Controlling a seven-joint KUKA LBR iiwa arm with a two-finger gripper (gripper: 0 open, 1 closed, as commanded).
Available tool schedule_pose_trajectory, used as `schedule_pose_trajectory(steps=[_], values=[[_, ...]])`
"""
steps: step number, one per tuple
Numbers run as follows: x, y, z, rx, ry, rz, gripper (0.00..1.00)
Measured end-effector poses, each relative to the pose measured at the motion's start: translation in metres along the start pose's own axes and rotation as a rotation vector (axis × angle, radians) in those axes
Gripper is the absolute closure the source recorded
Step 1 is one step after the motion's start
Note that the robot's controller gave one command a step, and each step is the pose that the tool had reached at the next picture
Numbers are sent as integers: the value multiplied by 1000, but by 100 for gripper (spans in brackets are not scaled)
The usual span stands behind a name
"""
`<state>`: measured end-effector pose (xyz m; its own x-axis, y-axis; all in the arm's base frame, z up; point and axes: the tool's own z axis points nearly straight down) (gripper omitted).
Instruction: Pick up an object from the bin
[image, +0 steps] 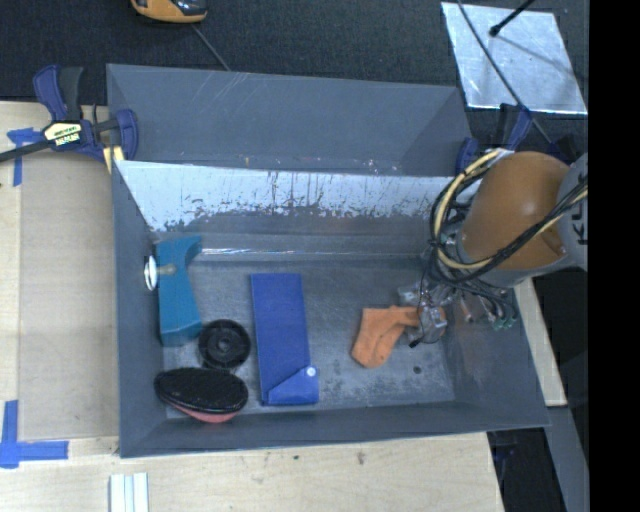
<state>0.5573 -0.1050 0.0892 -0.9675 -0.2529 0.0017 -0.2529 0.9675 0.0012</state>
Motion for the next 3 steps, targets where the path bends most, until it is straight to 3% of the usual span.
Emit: schedule_pose_trajectory(steps=[3], values=[[-1, -1, -31, 2, -4, 1, 100]])
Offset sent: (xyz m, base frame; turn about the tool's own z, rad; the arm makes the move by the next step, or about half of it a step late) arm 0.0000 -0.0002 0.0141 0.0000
